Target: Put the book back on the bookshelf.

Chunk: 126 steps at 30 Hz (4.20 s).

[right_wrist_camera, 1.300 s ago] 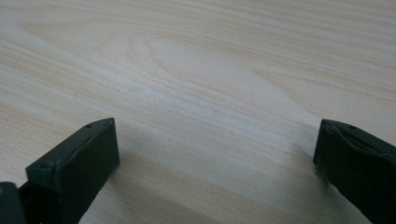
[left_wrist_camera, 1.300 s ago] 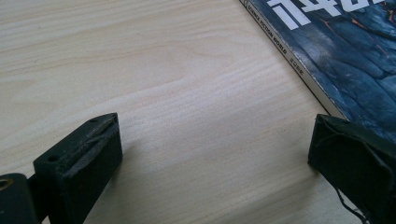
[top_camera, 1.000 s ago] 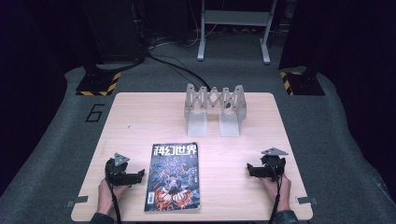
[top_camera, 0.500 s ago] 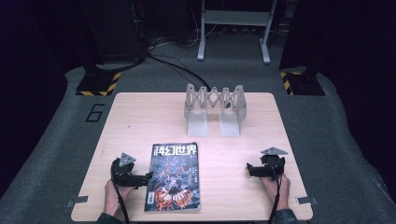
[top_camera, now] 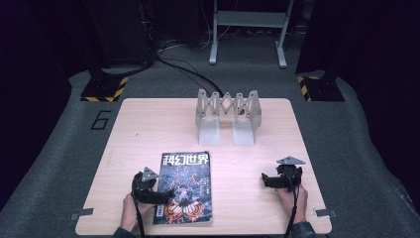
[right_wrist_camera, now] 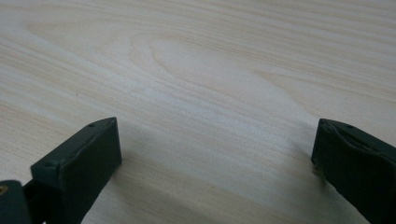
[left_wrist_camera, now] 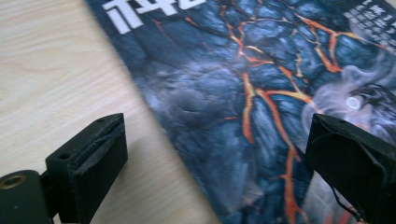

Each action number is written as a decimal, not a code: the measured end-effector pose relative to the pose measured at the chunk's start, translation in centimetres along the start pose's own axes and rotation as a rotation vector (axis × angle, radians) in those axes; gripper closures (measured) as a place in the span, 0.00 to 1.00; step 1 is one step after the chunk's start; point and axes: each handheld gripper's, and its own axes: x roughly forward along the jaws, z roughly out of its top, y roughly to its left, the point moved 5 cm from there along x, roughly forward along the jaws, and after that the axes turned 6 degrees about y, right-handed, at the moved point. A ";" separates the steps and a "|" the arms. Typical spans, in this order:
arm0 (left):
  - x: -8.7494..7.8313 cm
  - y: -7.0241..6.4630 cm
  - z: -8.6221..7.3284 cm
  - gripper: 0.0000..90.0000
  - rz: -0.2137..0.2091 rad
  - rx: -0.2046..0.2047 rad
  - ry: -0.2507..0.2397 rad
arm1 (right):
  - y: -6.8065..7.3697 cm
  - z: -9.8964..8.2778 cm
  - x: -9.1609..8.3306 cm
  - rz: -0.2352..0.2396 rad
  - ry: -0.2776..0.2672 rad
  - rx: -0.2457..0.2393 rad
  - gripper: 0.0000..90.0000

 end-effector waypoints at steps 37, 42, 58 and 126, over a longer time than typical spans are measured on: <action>2.4 -4.6 2.7 0.06 0.018 0.002 0.000 | 0.0 0.0 0.0 -0.005 -0.004 0.003 0.02; 3.0 -5.5 3.4 0.06 0.010 0.003 0.005 | 0.0 0.0 0.0 -0.005 -0.004 0.003 0.02; 4.7 -8.7 5.2 0.06 0.002 0.003 -0.002 | 0.0 0.0 0.0 -0.005 -0.004 0.003 0.02; 4.3 -2.9 4.0 0.00 0.117 -0.040 -0.053 | 10.0 3.4 -0.3 0.349 0.272 -0.185 0.36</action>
